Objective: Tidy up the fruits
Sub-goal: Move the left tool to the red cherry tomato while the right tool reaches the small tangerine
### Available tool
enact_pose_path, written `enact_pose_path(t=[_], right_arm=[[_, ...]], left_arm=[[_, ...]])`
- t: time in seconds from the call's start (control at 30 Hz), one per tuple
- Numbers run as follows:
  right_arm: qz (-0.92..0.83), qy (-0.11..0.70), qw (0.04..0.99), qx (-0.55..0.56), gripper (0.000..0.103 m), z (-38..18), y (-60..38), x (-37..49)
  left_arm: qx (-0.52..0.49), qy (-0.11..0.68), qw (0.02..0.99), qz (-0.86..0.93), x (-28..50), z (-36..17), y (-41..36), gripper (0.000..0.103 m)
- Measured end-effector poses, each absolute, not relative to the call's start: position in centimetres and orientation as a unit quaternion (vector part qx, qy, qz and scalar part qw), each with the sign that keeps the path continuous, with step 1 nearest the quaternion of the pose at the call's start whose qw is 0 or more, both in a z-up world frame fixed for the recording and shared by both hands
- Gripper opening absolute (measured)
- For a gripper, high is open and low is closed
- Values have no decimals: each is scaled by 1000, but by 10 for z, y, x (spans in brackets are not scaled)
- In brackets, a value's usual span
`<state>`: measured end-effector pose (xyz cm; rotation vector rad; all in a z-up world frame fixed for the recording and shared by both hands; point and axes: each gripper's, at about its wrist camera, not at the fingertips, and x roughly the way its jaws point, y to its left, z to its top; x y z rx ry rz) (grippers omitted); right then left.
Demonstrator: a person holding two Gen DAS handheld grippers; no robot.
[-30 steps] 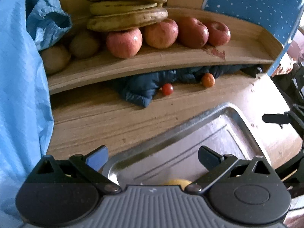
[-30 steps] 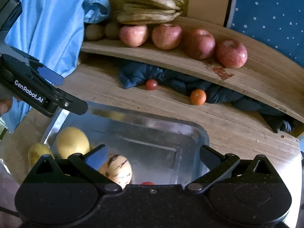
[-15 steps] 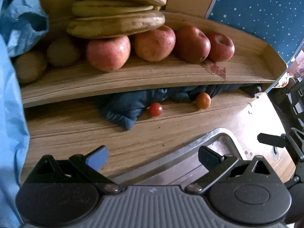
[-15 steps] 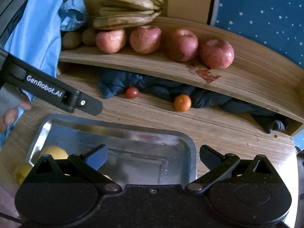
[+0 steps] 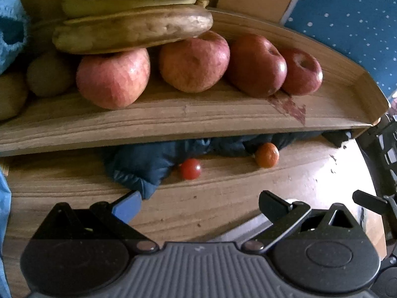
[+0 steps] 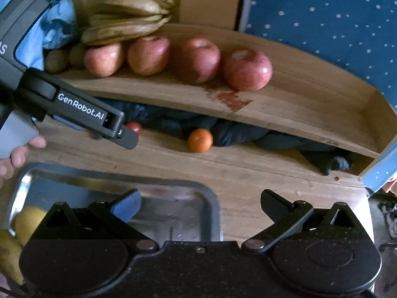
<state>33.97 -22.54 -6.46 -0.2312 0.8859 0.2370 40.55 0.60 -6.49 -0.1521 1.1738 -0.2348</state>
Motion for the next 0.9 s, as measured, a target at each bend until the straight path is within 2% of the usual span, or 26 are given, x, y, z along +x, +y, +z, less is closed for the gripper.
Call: enact_pose_path(t=[0.6, 0.9], right_arm=[[106, 415, 893, -138, 102, -77, -253, 385], [130, 419, 892, -113, 91, -86, -252, 404]], left_arm=[[-106, 534, 832, -107, 416, -79, -5, 100], [-130, 533, 830, -101, 418, -79, -7, 90]])
